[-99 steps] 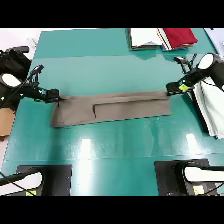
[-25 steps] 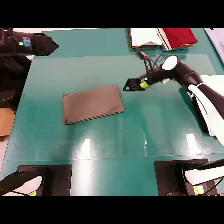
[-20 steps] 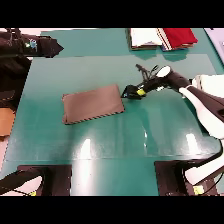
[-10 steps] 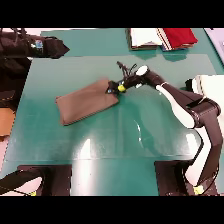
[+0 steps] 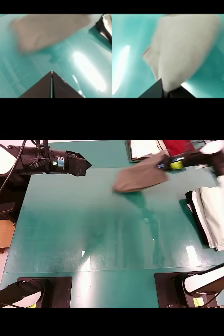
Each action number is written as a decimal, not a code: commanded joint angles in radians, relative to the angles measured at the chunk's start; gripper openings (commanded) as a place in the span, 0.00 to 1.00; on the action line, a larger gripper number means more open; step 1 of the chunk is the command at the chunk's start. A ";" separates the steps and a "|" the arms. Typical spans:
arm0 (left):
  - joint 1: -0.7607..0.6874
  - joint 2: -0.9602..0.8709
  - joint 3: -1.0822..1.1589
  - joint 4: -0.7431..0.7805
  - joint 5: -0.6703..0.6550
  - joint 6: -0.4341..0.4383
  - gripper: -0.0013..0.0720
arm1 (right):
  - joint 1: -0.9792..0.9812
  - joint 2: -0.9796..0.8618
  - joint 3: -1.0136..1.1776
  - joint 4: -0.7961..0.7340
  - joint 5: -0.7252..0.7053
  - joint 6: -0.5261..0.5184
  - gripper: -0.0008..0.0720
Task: Fold the shirts.
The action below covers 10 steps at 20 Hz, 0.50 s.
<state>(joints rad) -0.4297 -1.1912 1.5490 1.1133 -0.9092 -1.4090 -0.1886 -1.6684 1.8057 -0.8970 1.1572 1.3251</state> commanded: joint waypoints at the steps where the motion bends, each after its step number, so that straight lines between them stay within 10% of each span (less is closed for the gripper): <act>1: -0.015 -0.001 0.000 -0.010 0.028 -0.003 0.06 | -0.276 0.109 0.006 -0.098 0.031 0.018 0.04; 10: -0.015 -0.001 0.000 -0.047 0.072 -0.005 0.06 | -0.546 0.136 0.010 -0.070 0.051 0.018 0.04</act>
<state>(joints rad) -0.4446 -1.1912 1.5490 1.0740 -0.8471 -1.4128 -0.6830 -1.5455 1.8122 -0.9802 1.2133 1.3430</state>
